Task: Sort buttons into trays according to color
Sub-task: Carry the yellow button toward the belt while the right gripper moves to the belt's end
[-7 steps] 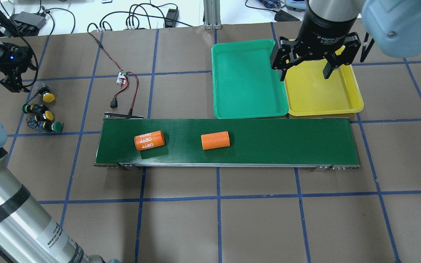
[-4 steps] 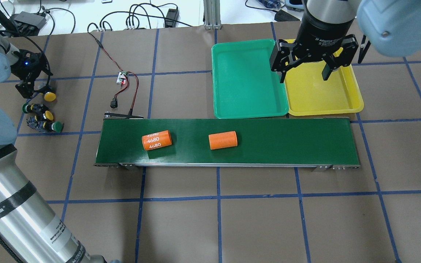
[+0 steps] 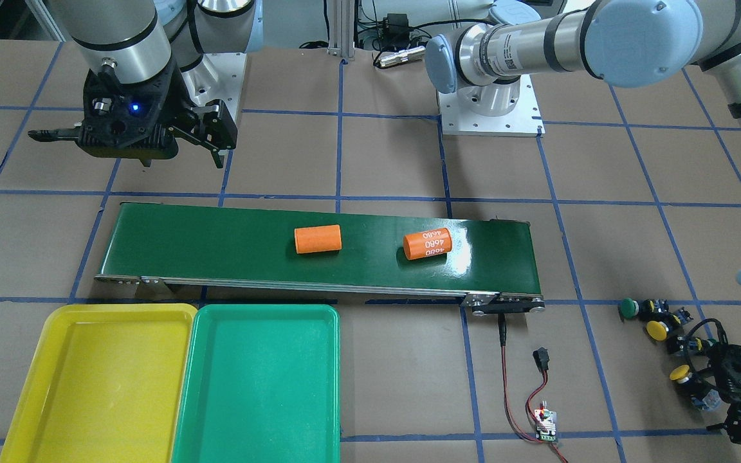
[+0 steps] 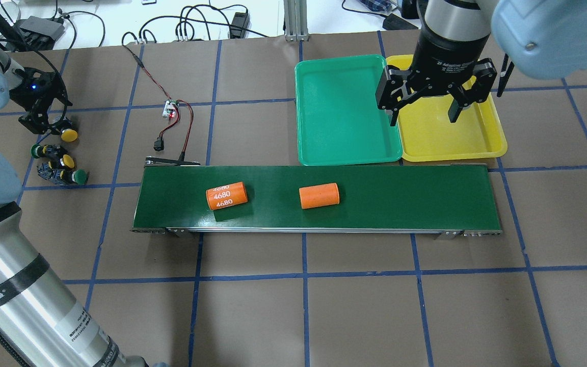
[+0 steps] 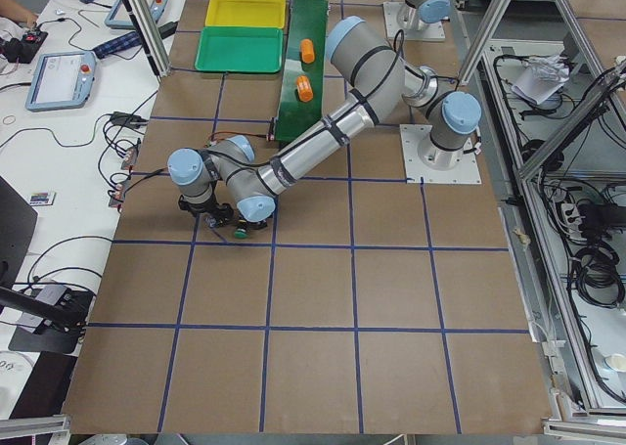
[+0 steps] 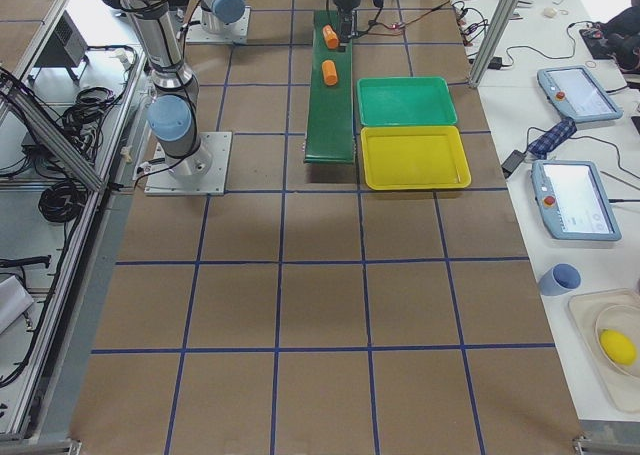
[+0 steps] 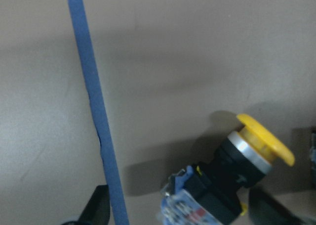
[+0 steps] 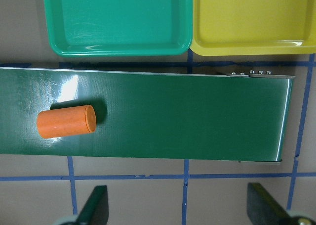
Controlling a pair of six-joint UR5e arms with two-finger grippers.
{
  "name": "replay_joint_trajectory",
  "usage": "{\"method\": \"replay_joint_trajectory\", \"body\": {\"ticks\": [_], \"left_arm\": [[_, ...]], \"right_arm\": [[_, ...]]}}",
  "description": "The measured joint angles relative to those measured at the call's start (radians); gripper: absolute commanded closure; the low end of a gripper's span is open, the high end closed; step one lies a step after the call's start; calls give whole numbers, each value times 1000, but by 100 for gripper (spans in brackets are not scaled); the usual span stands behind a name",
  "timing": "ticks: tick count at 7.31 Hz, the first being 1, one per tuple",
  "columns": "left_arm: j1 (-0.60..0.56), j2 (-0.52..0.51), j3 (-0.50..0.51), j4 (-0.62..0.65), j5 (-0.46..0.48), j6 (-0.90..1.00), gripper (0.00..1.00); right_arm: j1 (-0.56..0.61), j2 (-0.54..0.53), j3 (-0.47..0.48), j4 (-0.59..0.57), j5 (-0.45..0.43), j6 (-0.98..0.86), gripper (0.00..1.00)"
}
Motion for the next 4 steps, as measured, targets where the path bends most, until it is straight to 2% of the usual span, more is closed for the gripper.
{"method": "replay_joint_trajectory", "body": {"ticks": [2, 3, 4], "left_arm": [[5, -15, 39, -35, 0, 0, 0], [5, -21, 42, -47, -2, 0, 0], [6, -26, 41, -55, -5, 0, 12]], "right_arm": [[-1, 56, 2, 1, 14, 9, 0], [1, 73, 3, 4, 52, 14, 0], [6, 81, 5, 6, 135, 15, 0]]}}
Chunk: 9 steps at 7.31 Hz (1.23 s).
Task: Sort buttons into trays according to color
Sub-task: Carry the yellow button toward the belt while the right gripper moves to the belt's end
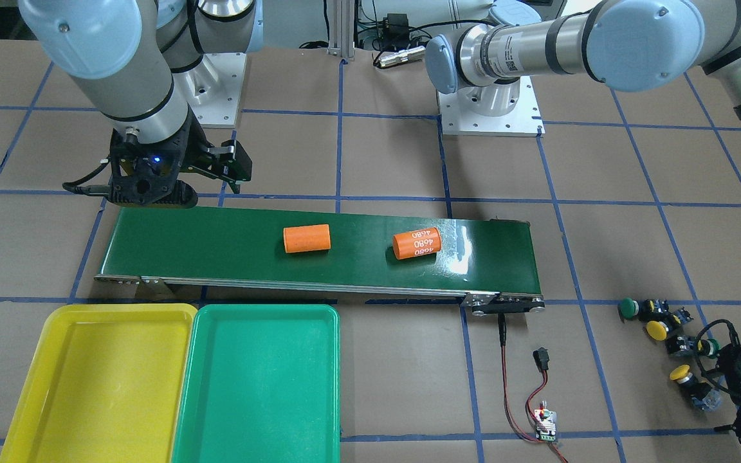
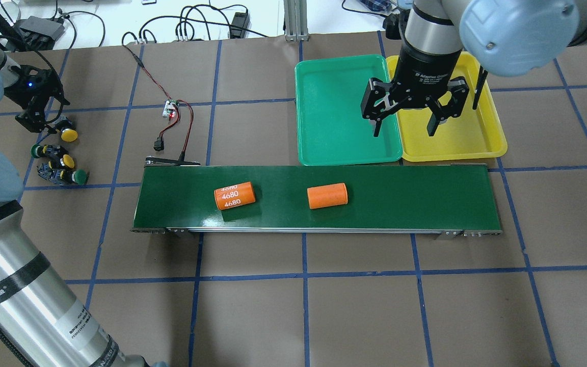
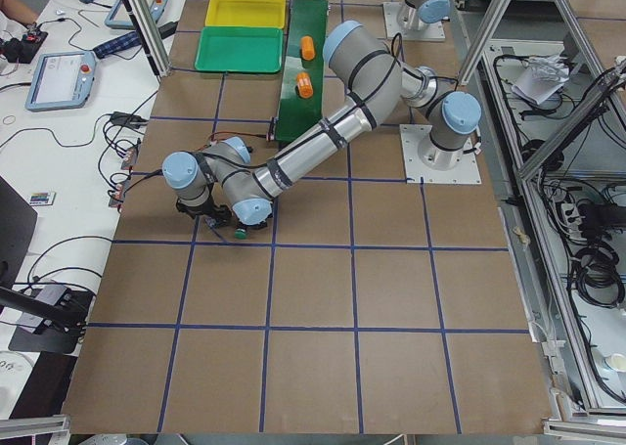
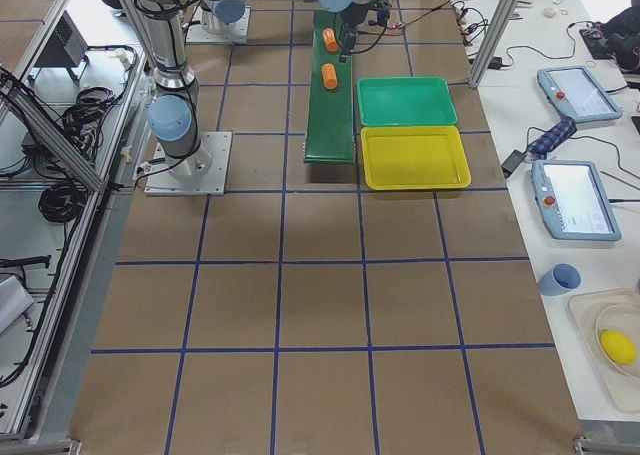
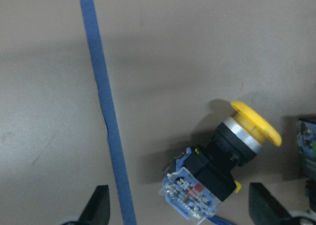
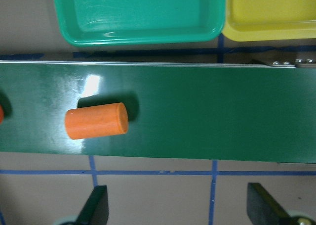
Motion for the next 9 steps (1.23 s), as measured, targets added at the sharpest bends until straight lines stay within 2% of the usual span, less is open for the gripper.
{"method": "replay_joint_trajectory", "body": {"ticks": [1, 2, 3, 5, 7, 8, 9], "left_arm": [[0, -1, -8, -7, -3, 0, 74], [1, -1, -23, -10, -6, 0, 100], [2, 0, -34, -10, -8, 0, 100], [5, 12, -36, -13, -6, 0, 100], [0, 47, -18, -77, -2, -6, 100], [-14, 81, -22, -135, -3, -29, 100], [-42, 127, -42, -197, -6, -76, 100]], "right_arm": [[6, 0, 5, -1, 73, -14, 0], [11, -1, 20, -1, 102, -69, 3], [14, -7, 48, -3, 107, -166, 8], [13, -44, 149, -49, 55, -398, 8], [4, -106, 286, -177, -36, -634, 7], [-6, -140, 367, -269, -93, -764, 3], [-23, -166, 444, -368, -151, -890, 4]]}}
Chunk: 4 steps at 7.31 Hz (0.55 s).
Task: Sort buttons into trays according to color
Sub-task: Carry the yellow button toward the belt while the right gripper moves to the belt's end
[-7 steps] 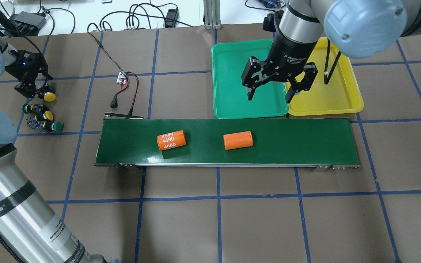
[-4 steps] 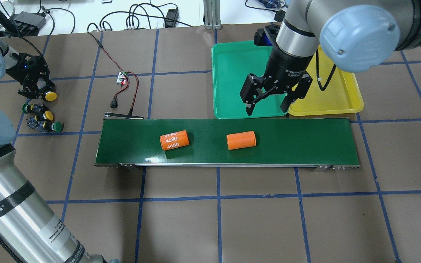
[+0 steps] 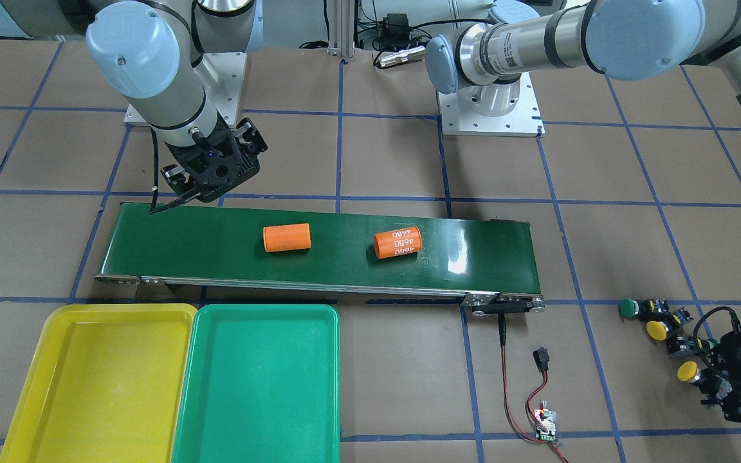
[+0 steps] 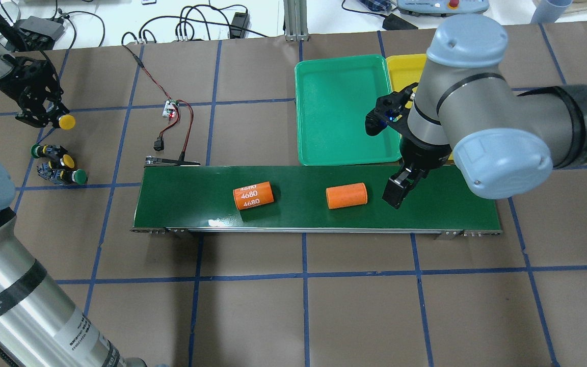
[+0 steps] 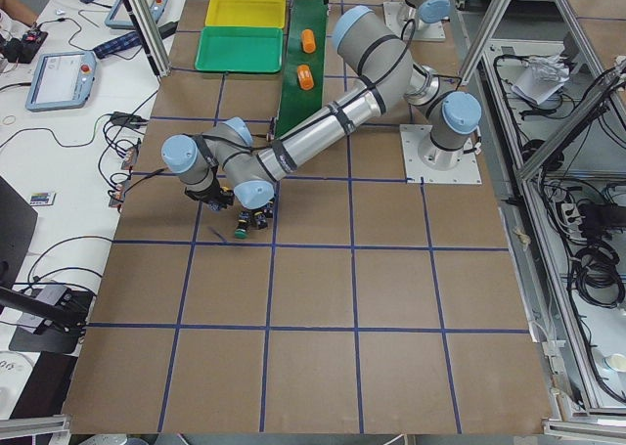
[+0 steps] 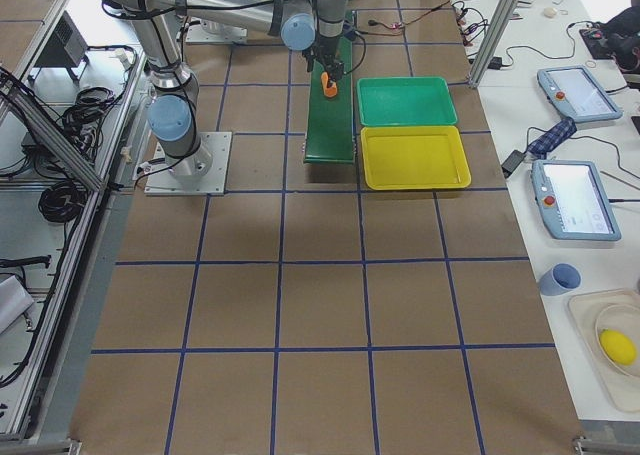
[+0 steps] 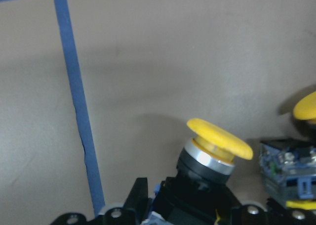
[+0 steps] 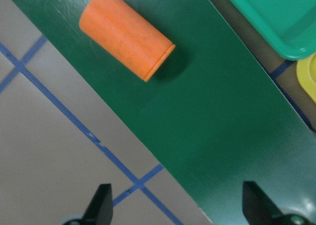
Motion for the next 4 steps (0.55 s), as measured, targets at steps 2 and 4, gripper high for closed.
{"method": "replay_joint_trajectory", "body": {"ticks": [2, 4], "left_arm": [[-83, 132, -129, -63, -8, -162, 100], [-123, 290, -344, -53, -12, -326, 100]], "right_arm": [[-70, -28, 122, -185, -51, -253, 4], [-163, -31, 184, -268, 30, -532, 4]]}}
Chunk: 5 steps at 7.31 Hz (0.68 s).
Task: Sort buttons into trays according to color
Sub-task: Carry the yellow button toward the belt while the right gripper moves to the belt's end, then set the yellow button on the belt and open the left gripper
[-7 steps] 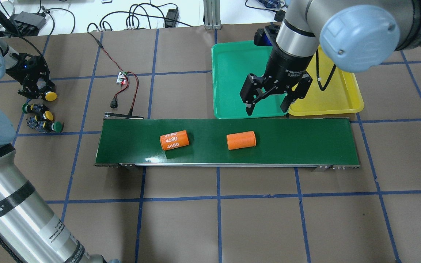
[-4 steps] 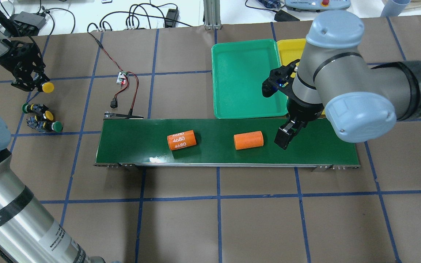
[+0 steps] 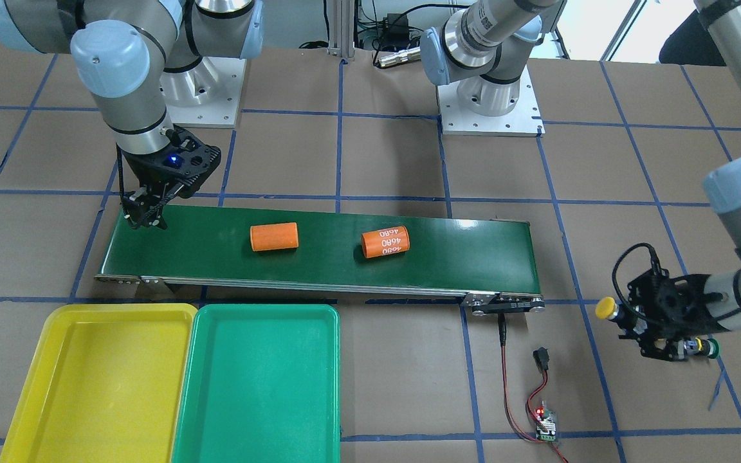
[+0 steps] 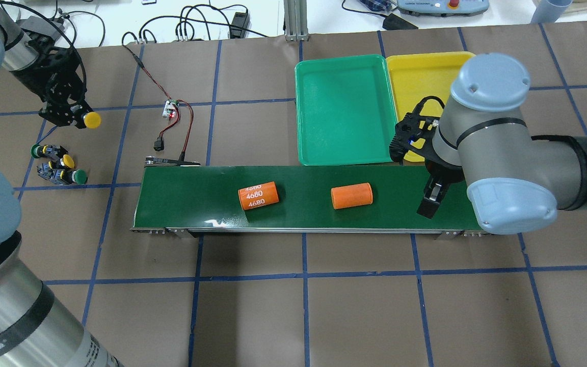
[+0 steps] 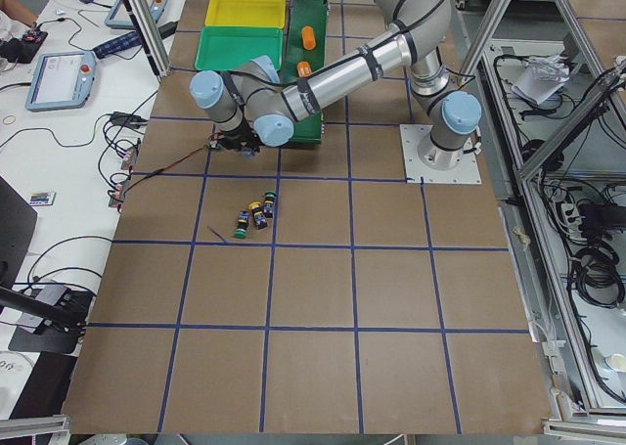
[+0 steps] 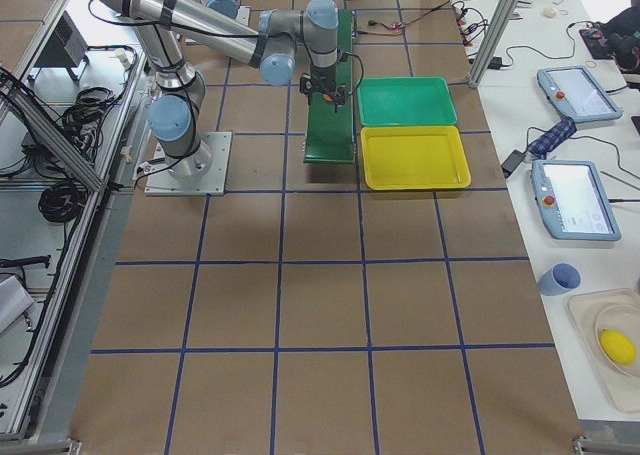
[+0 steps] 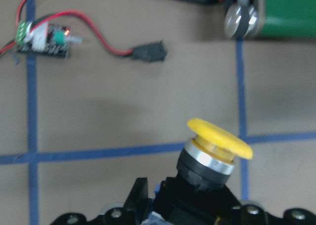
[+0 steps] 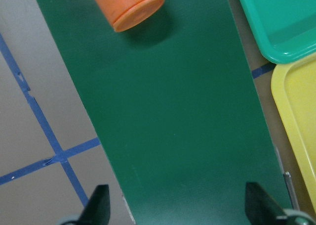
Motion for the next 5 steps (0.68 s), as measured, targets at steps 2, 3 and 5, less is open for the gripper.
{"method": "replay_joint_trajectory", "body": {"ticks": [2, 3, 5], "left_arm": [[-39, 135, -157, 22, -3, -137, 100], [-91, 175, -222, 66, 1, -231, 100], [-171, 226, -360, 194, 2, -392, 100]], "right_arm": [[-76, 1, 40, -29, 70, -283, 3], [-86, -1, 54, -35, 74, -355, 0], [-86, 1, 79, -72, 71, -417, 0]]}}
